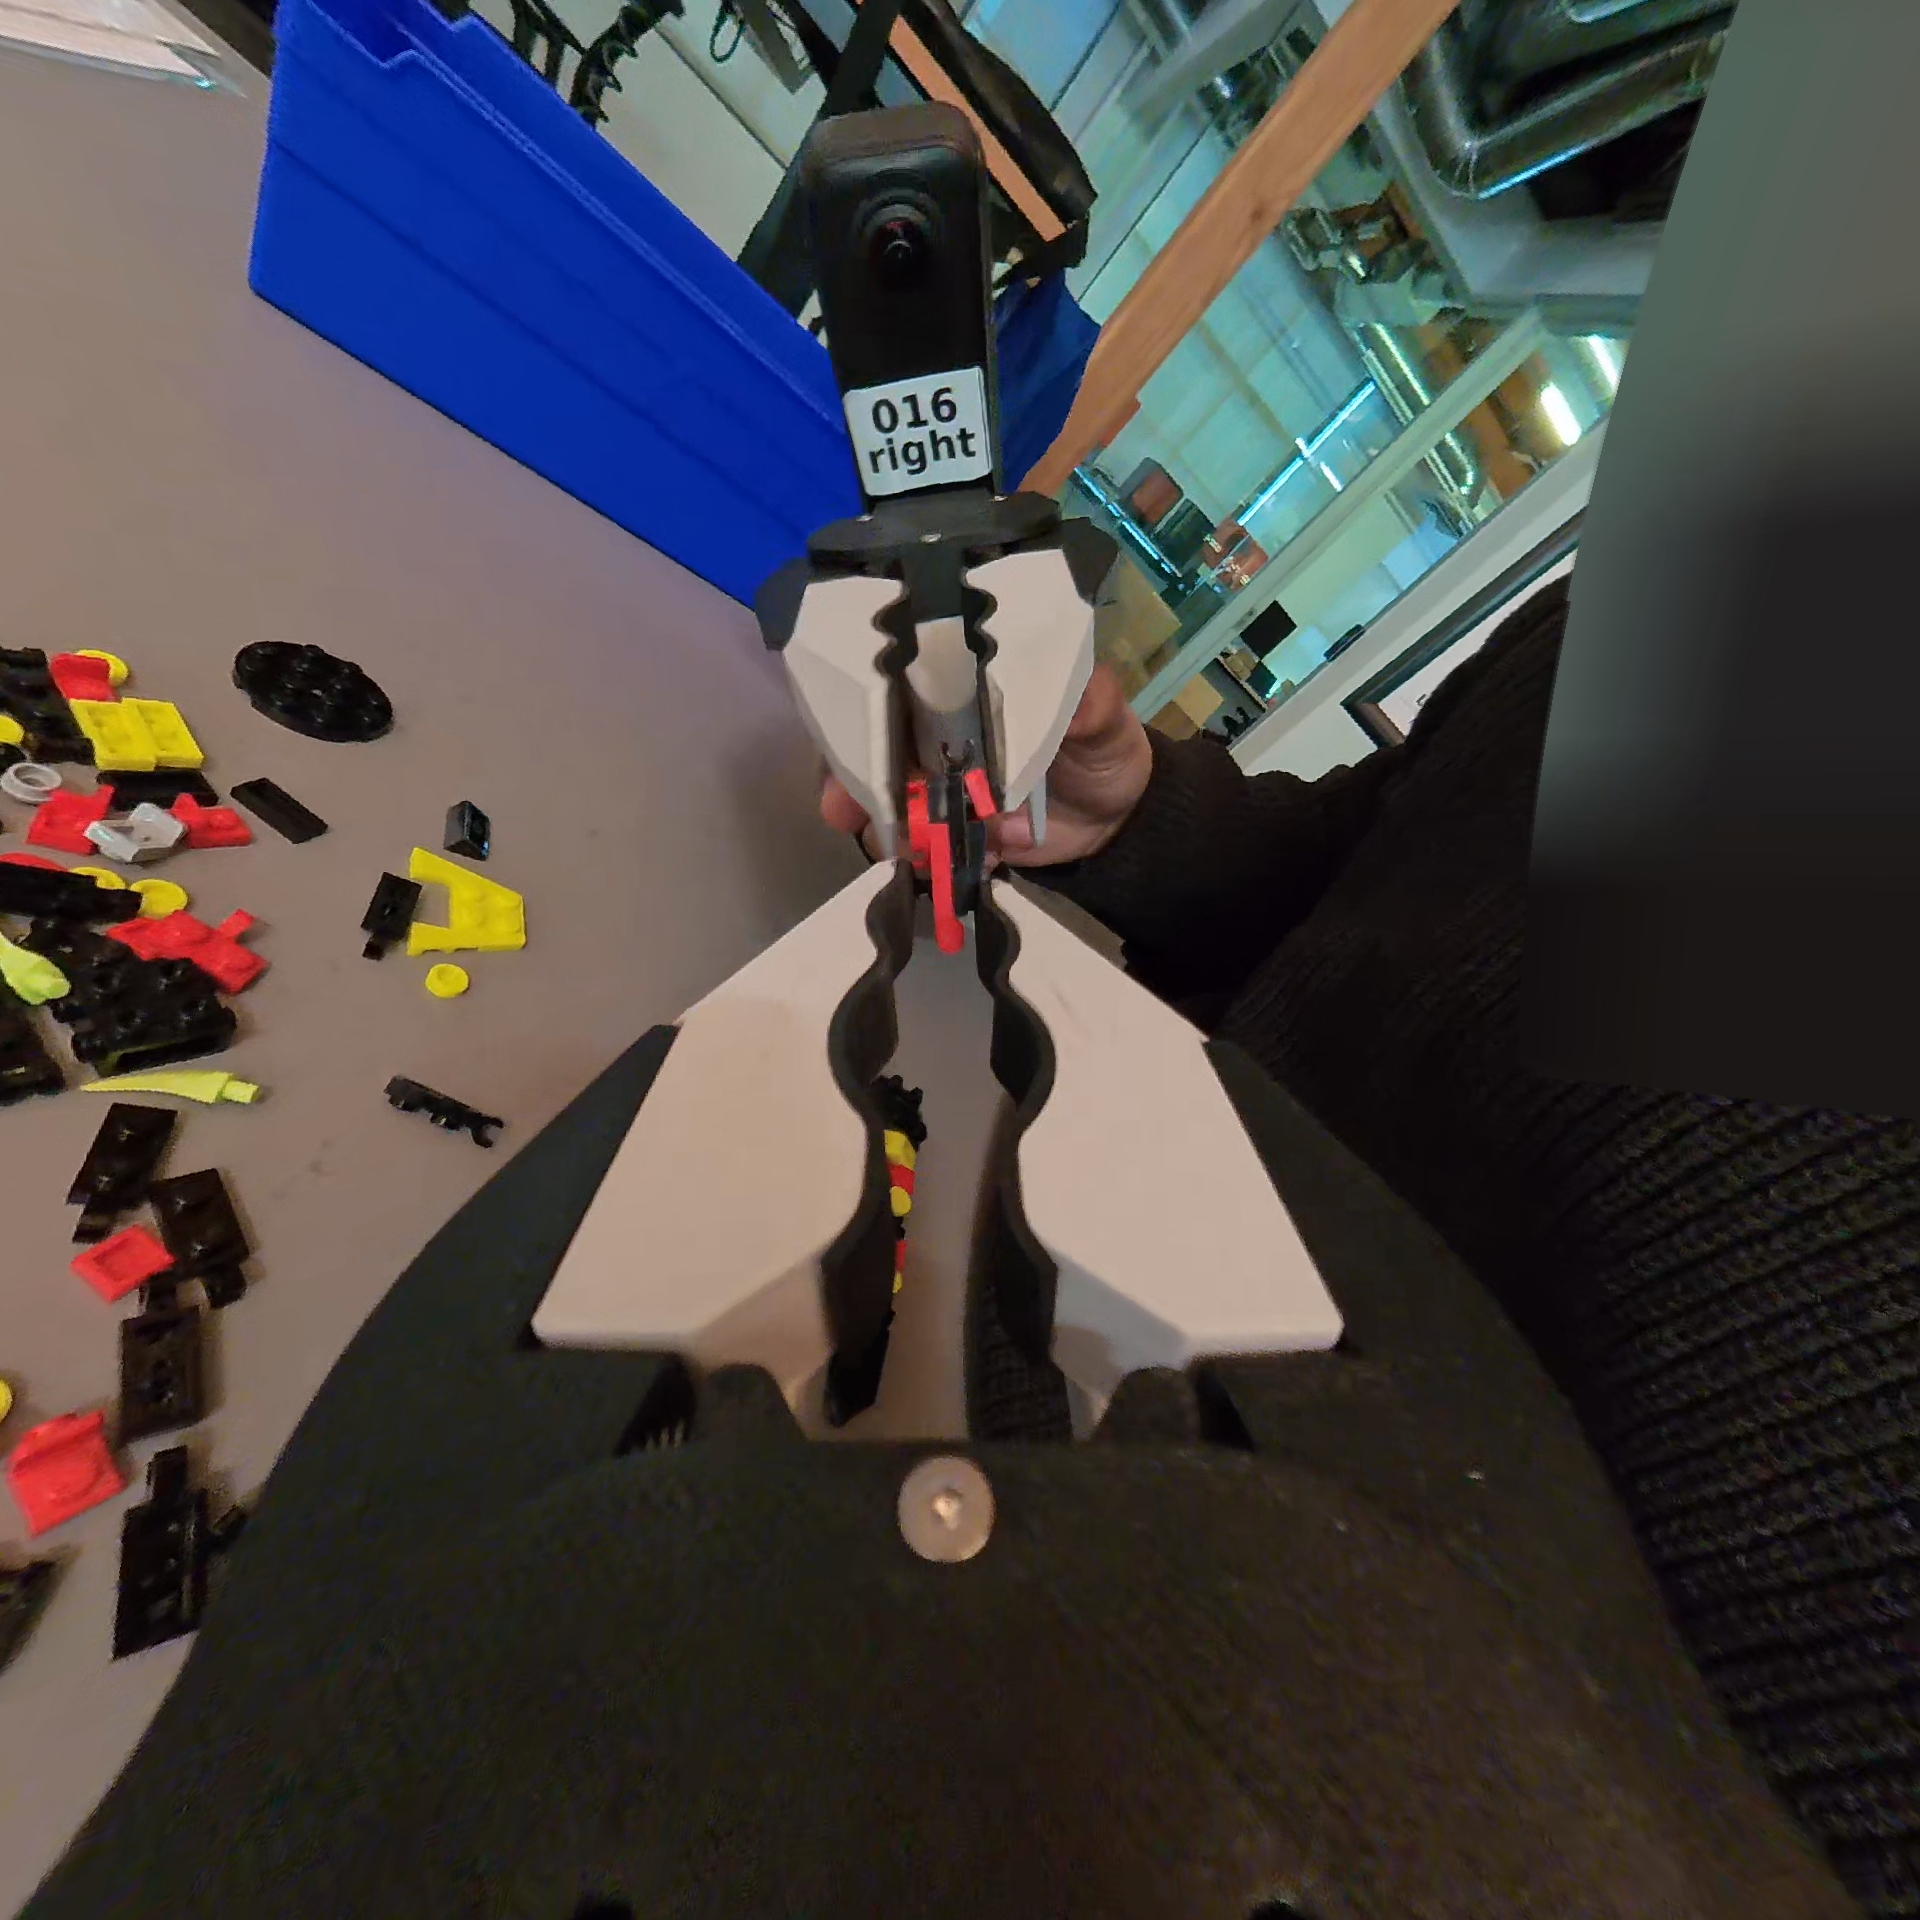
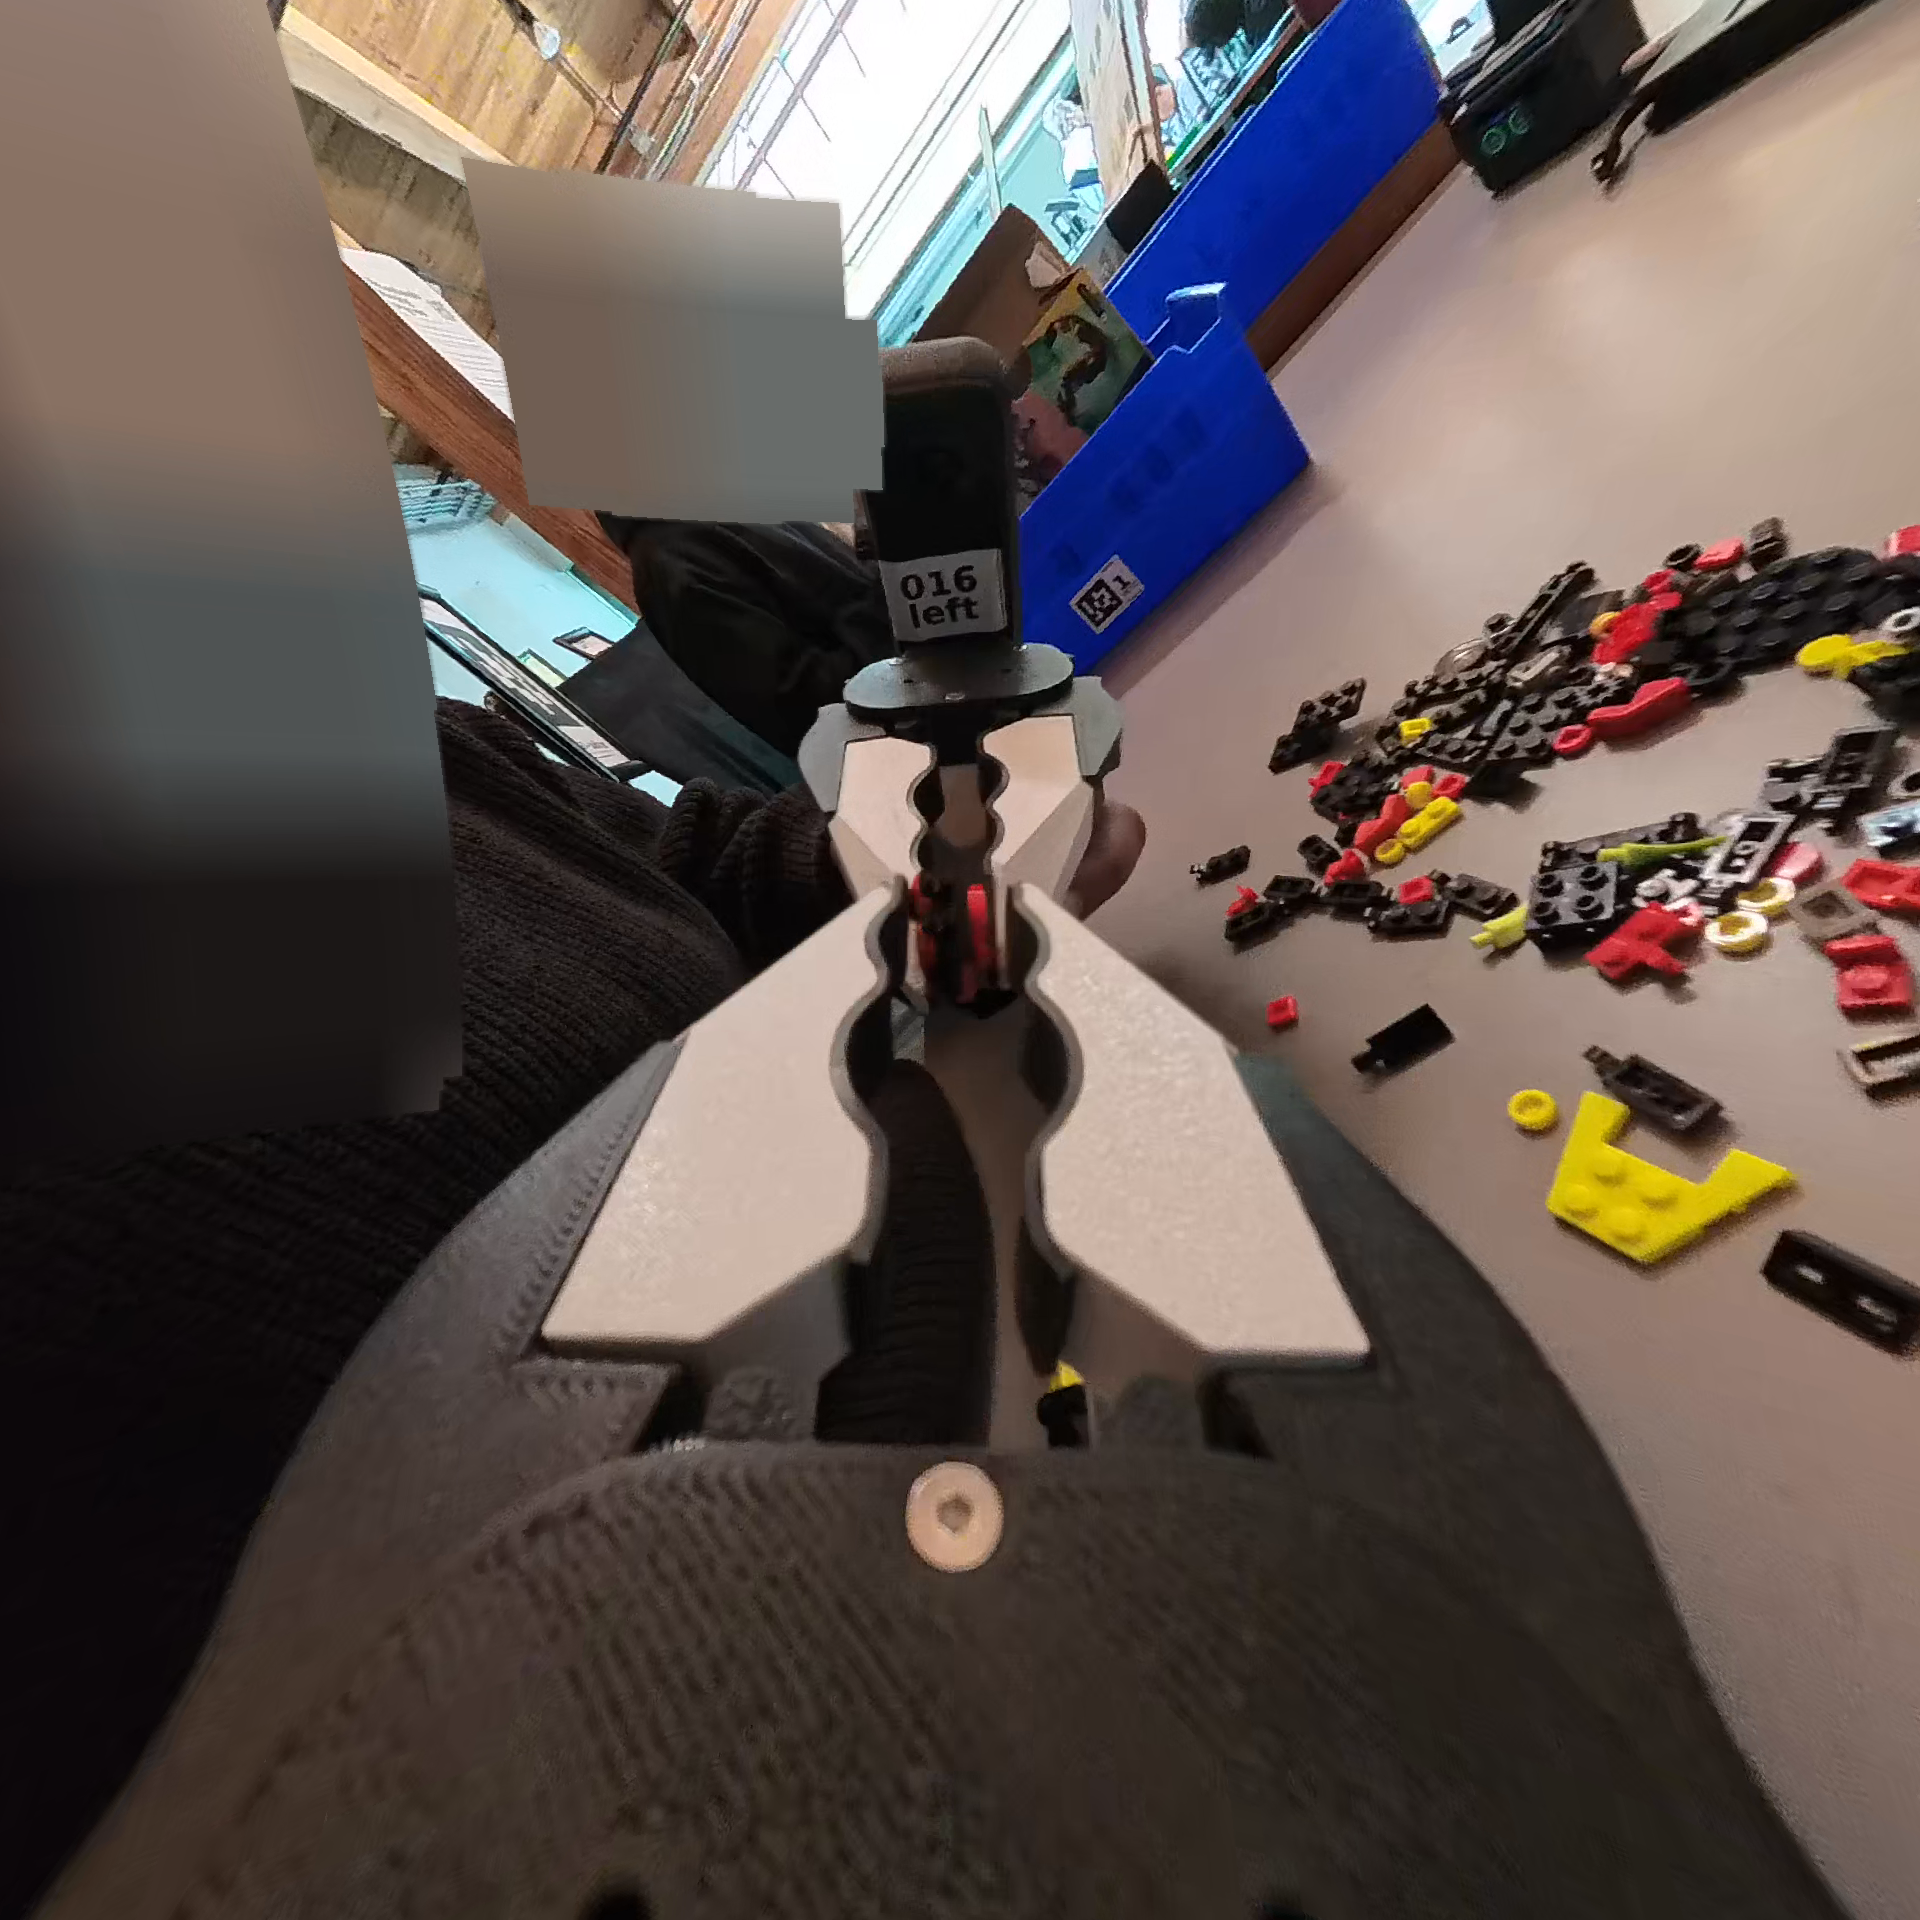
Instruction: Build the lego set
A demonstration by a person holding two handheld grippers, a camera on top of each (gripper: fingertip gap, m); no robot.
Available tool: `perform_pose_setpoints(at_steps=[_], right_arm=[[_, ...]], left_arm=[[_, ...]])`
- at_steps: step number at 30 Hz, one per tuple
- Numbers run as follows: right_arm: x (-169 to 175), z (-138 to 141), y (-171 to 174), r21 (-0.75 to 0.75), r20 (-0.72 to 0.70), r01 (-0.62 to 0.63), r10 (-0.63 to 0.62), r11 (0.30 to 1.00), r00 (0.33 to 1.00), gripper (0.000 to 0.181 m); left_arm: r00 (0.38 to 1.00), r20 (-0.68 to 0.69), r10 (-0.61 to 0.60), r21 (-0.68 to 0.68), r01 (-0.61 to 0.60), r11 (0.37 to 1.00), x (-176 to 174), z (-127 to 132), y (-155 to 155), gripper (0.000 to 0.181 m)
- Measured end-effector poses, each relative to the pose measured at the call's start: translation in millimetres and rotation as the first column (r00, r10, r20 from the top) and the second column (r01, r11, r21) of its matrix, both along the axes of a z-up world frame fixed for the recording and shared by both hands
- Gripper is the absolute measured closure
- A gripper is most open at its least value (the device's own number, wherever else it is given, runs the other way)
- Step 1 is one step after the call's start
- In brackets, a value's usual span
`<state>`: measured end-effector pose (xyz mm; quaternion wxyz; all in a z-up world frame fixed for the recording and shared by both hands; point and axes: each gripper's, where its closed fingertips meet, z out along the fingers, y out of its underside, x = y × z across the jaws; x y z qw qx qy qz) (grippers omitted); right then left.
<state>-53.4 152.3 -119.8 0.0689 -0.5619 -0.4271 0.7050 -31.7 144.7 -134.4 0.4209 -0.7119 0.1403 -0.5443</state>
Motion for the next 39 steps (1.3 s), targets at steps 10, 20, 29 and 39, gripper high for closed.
perform_pose_setpoints(at_steps=[10, 20, 29, 39], right_arm=[[1, -1, -4, 0.083, -0.002, -0.019, 0.019, 0.996, 1.000, 0.169], [2, 2, -8, 0.296, -0.021, 0.015, -0.009, 0.955, 1.000, 0.169], [0, 7, -9, 0.454, -0.060, 0.074, -0.053, 0.888, 0.997, 0.169], [2, 14, -2, 0.283, -0.101, 0.080, -0.053, 0.956, 0.994, 0.155]], left_arm=[[0.999, -0.049, 0.002, 0.007, -0.002, 1.000, 4, -2, -1, 0.173], [0.999, -0.033, 0.012, -0.001, -0.012, 1.000, 6, 2, -2, 0.173], [1.000, -0.019, 0.017, 0.023, -0.016, 1.000, 4, 6, -1, 0.172], [0.997, 0.068, 0.033, 0.002, -0.034, 0.999, -4, 14, 2, 0.172]])
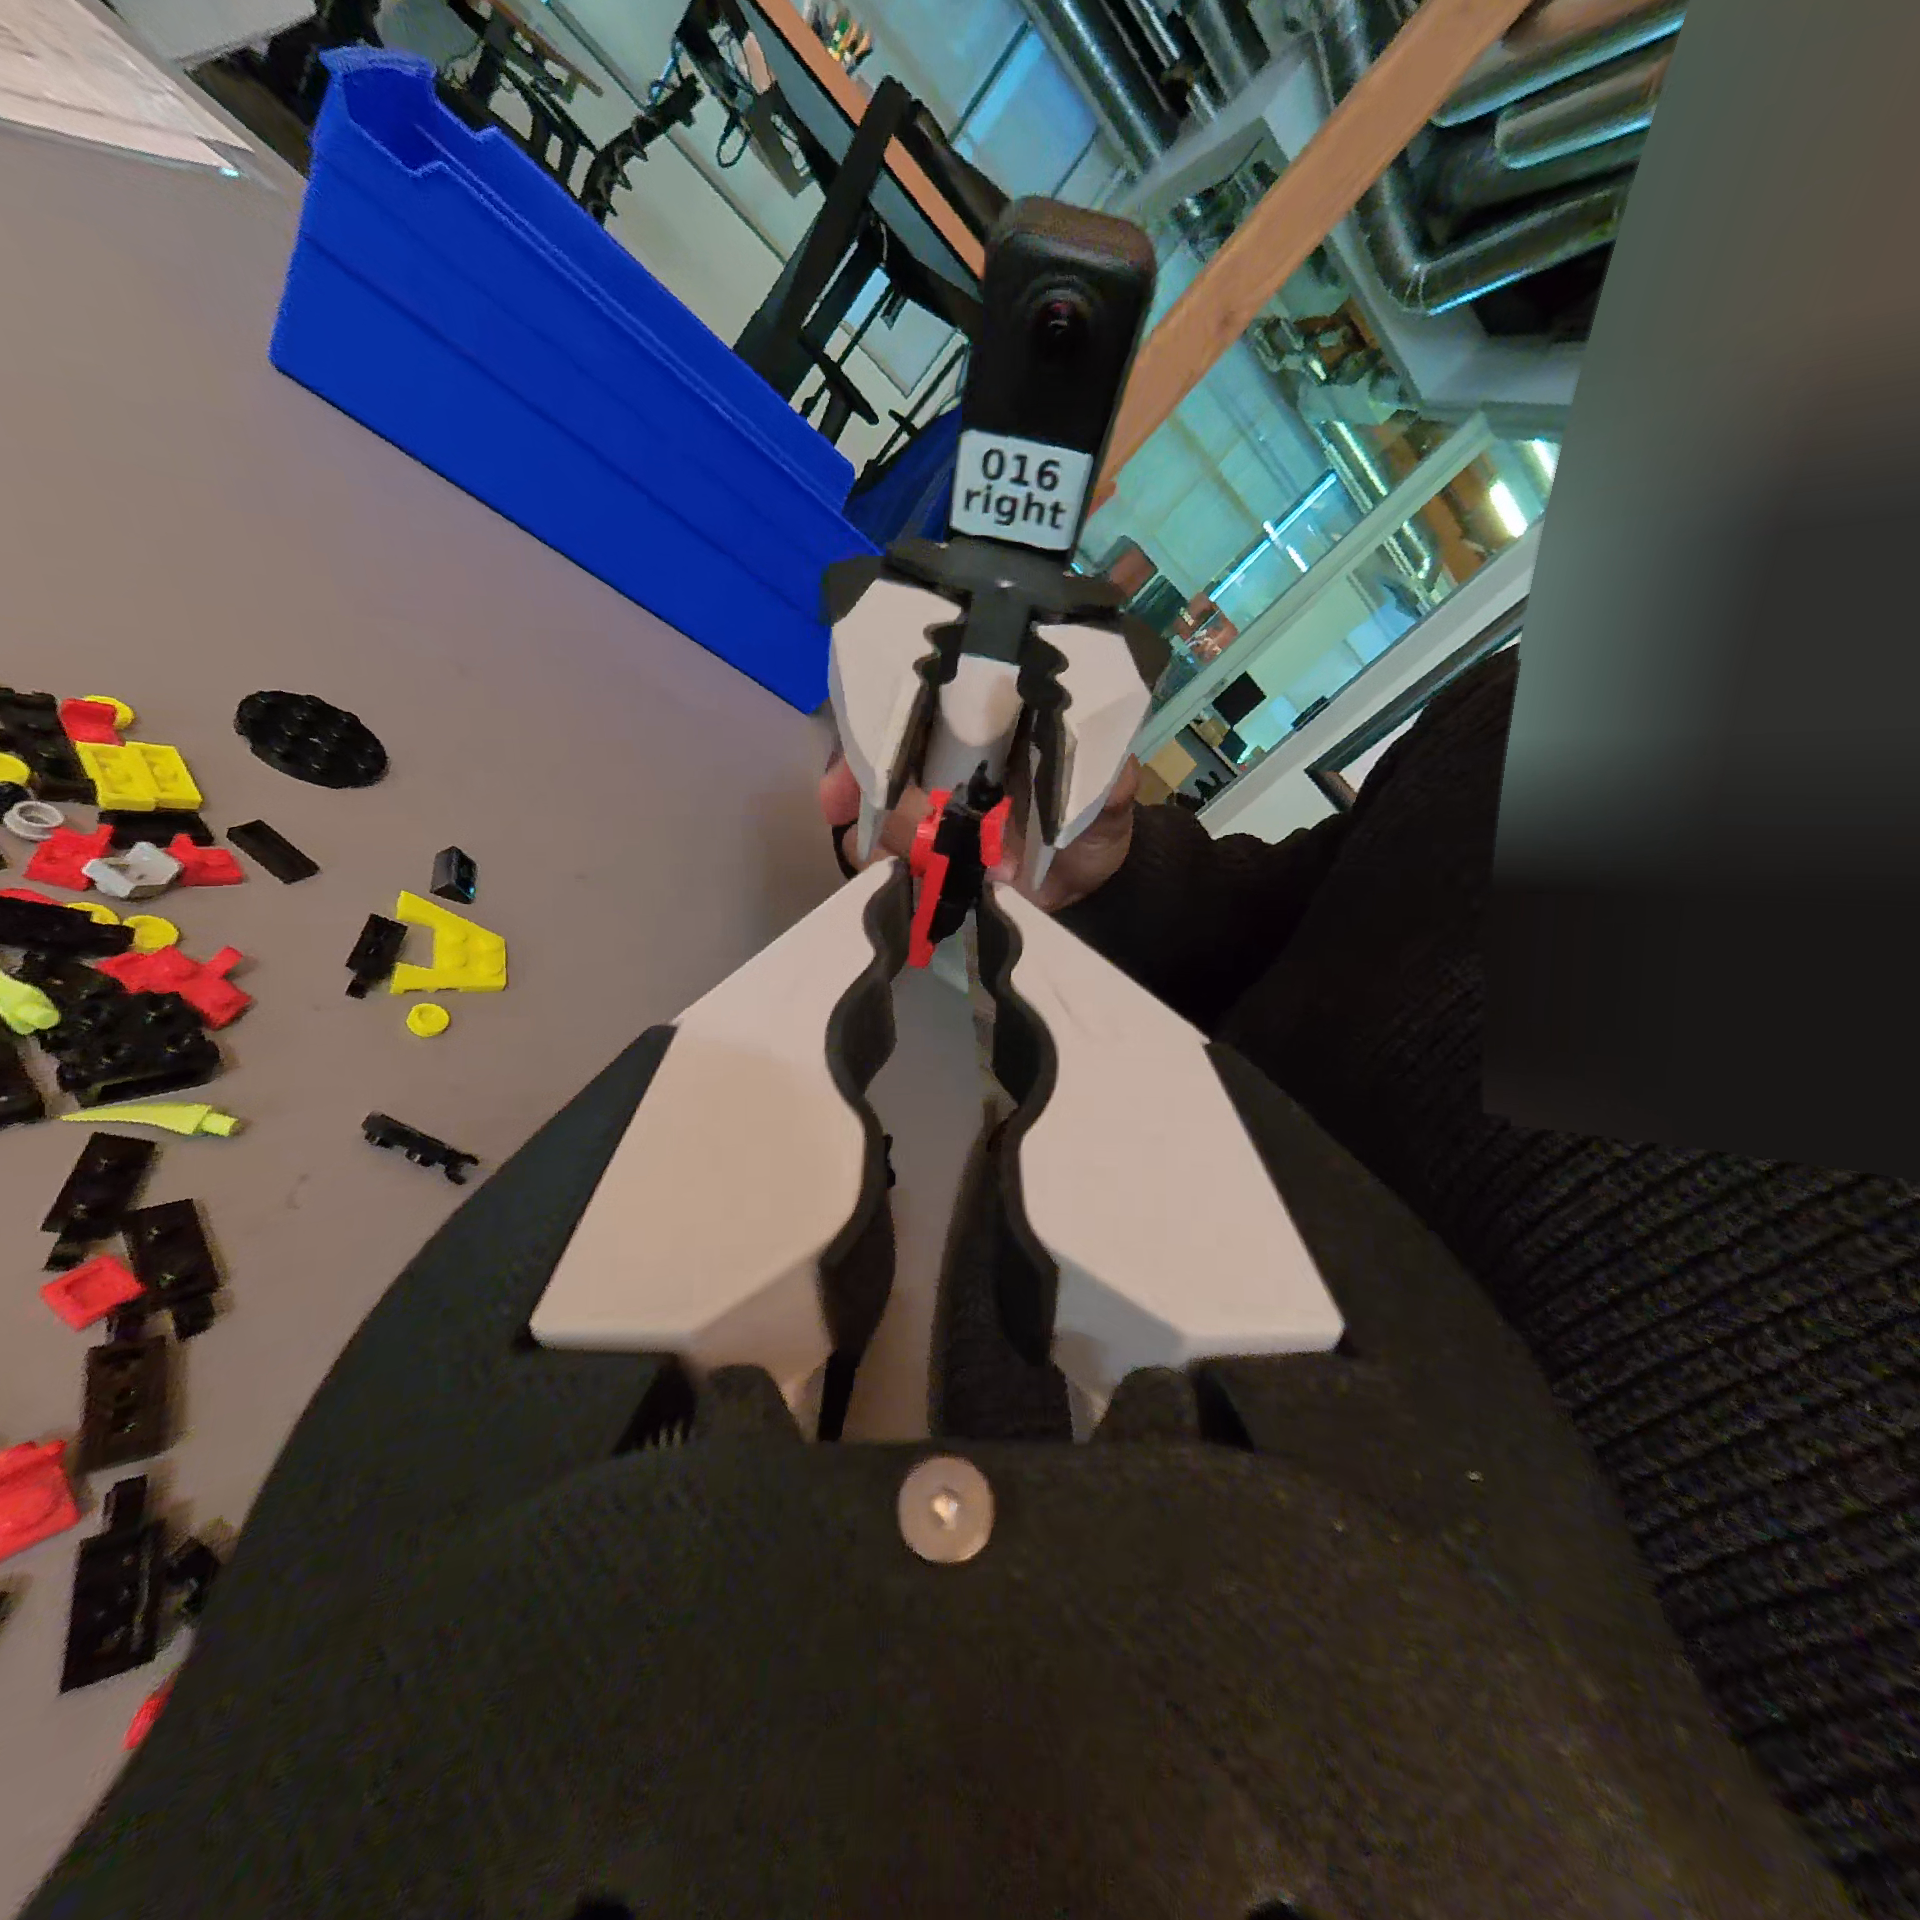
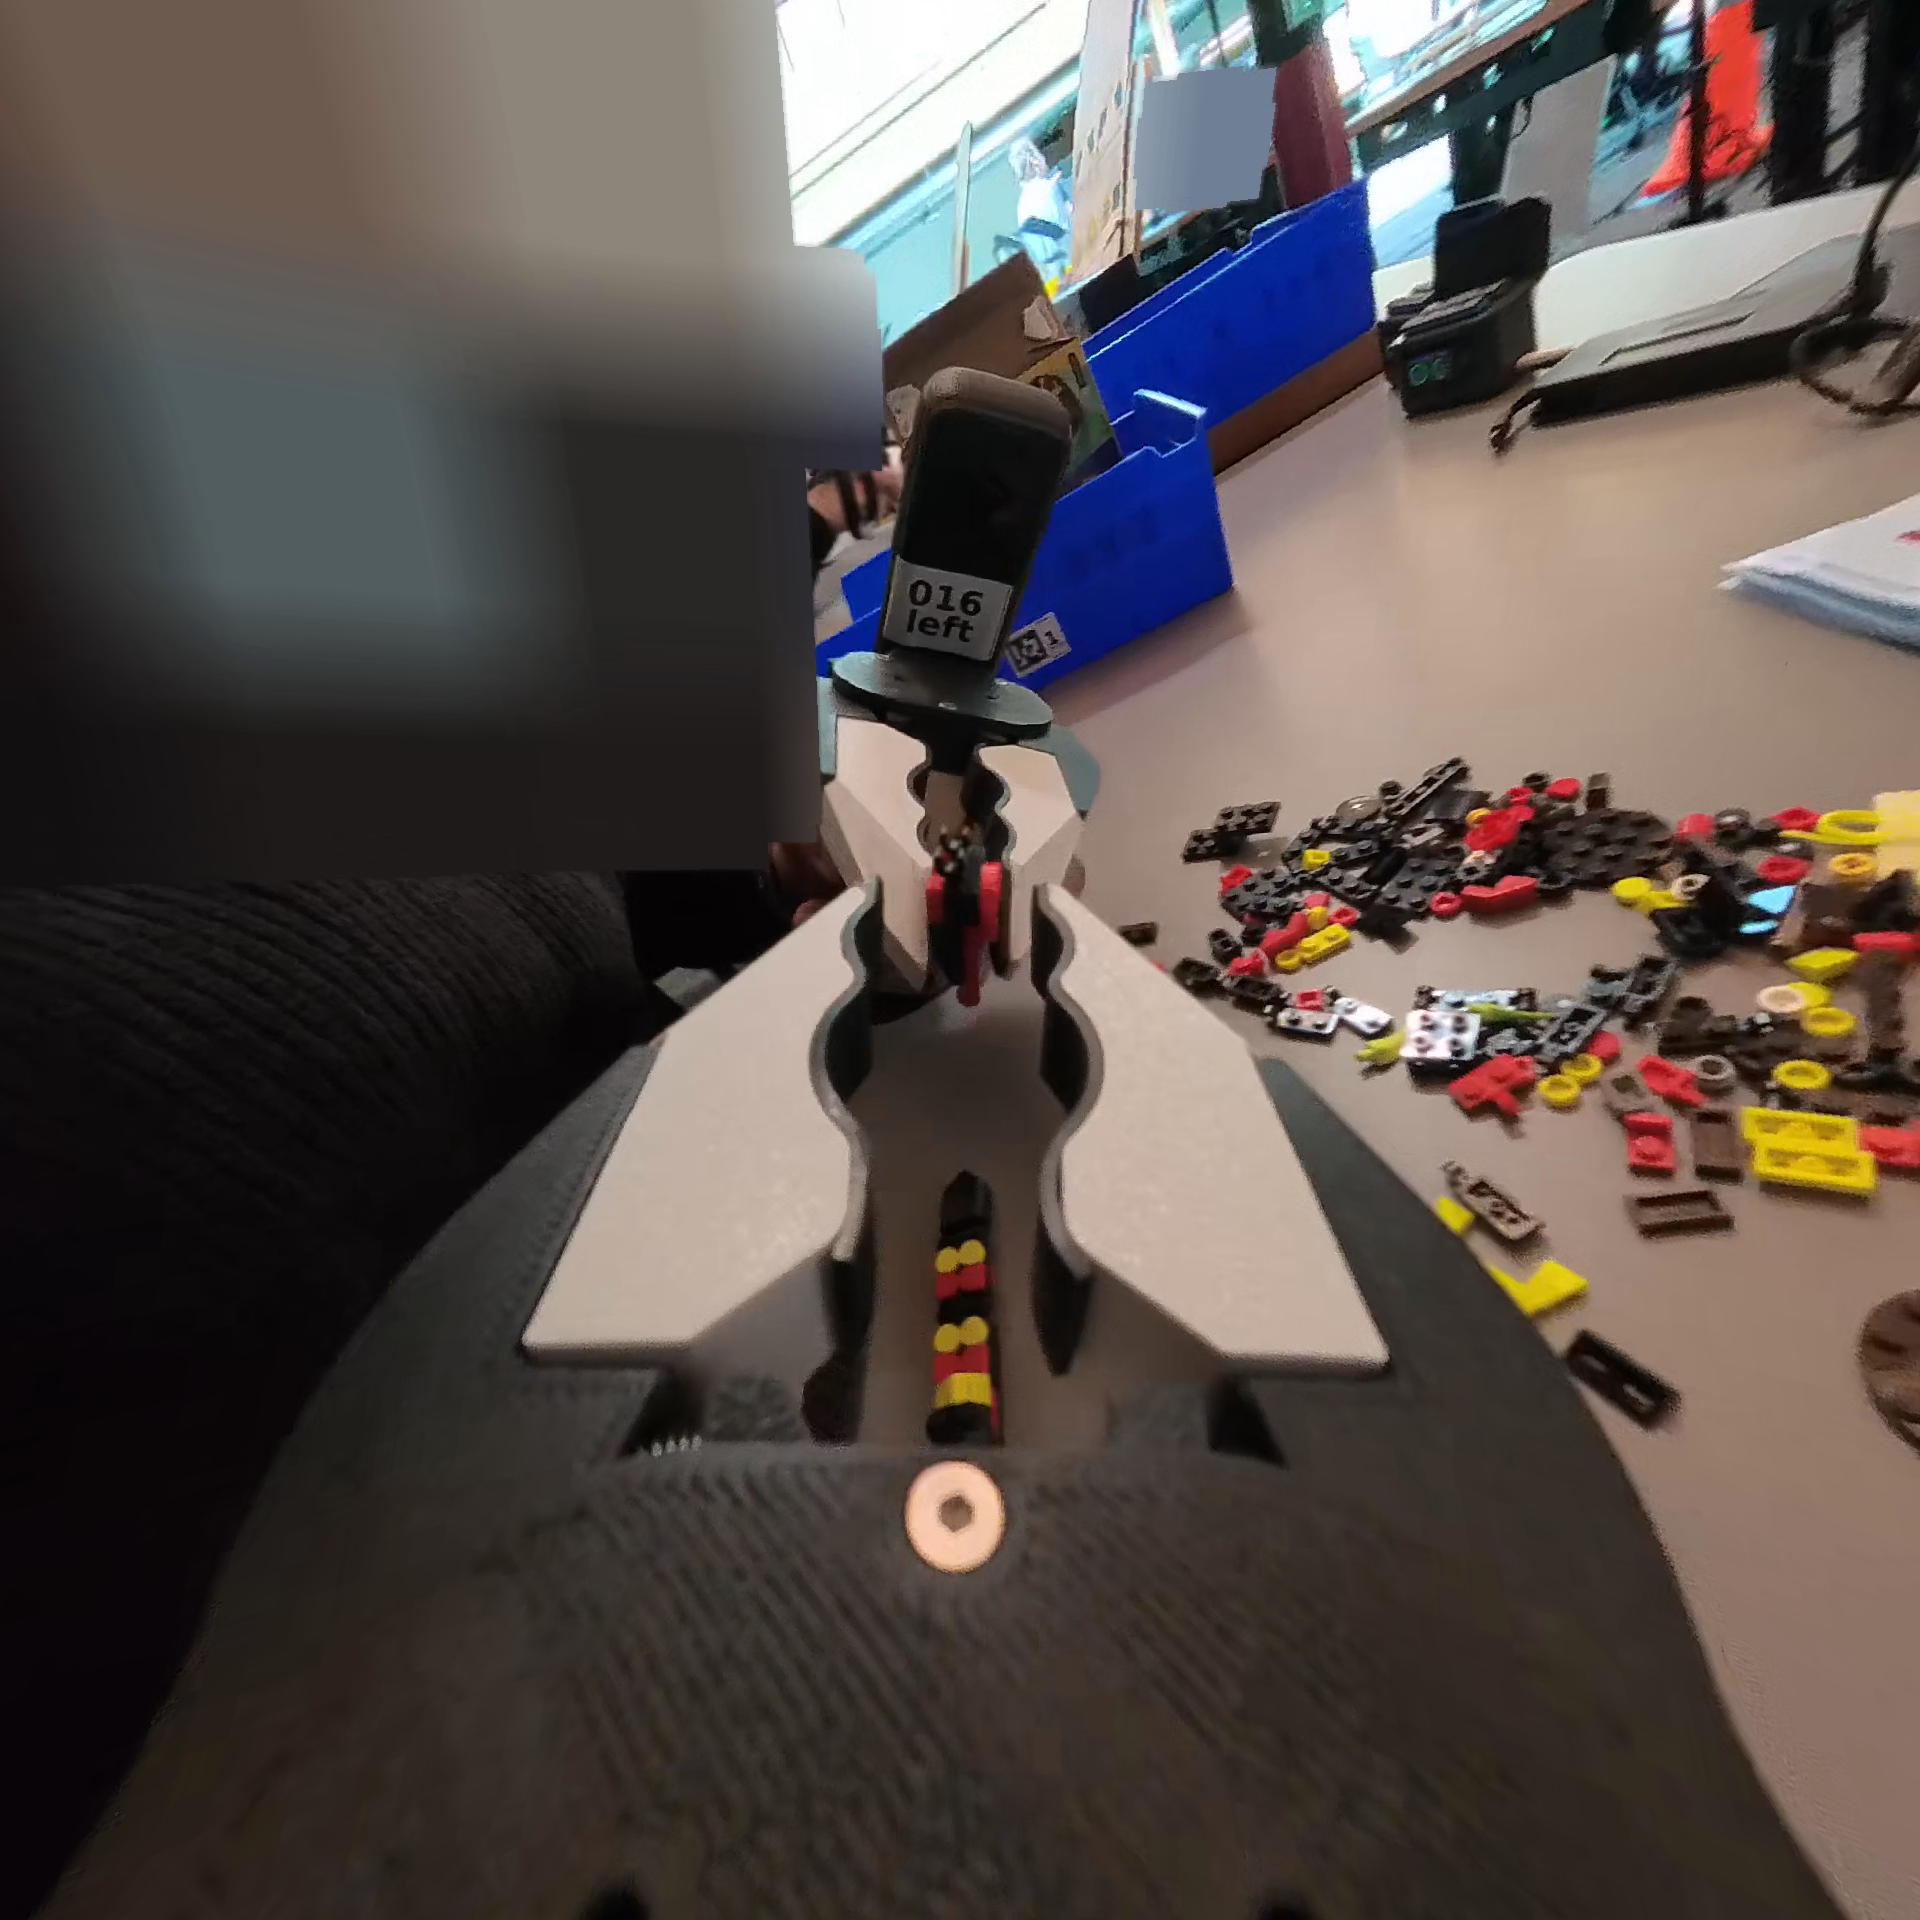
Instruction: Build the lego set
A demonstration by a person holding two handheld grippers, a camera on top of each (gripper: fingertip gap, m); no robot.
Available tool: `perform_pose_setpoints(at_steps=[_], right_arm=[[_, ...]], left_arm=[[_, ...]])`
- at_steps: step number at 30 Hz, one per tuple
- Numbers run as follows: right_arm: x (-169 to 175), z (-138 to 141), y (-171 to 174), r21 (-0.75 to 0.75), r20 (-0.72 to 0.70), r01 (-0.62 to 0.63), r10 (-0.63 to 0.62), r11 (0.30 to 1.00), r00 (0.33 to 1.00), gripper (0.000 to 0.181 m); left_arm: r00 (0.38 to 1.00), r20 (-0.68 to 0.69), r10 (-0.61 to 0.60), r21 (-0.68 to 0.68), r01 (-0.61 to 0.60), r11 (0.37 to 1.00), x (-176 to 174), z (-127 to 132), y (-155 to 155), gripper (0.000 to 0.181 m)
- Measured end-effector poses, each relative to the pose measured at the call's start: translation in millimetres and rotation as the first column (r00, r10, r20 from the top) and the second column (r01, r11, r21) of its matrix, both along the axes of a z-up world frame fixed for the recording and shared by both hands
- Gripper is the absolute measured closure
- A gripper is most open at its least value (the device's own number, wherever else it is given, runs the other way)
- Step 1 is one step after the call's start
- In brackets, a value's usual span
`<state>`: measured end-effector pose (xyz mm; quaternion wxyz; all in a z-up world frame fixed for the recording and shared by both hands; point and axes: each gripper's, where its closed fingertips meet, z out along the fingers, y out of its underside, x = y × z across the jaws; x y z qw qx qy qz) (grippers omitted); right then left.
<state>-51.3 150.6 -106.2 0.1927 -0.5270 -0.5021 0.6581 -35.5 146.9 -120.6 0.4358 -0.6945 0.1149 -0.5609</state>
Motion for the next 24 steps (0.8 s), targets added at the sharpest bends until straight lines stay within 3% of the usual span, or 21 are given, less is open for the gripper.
perform_pose_setpoints(at_steps=[6, 17, 24], right_arm=[[-1, 0, -3, -0.061, 0.003, -0.027, 0.028, 0.998, 1.000, 0.169], [5, -1, -2, -0.068, 0.025, -0.055, 0.057, 0.996, 0.998, 0.169], [4, -4, -9, -0.083, 0.046, -0.086, 0.090, 0.993, 0.995, 0.169]], left_arm=[[1.000, 0.018, -0.014, -0.004, 0.014, 1.000, 2, 2, -2, 0.171], [1.000, -0.004, -0.024, 0.051, 0.024, 0.998, -8, 4, -3, 0.155], [0.999, 0.020, -0.034, 0.040, 0.033, 0.999, -11, 5, -4, 0.155]])
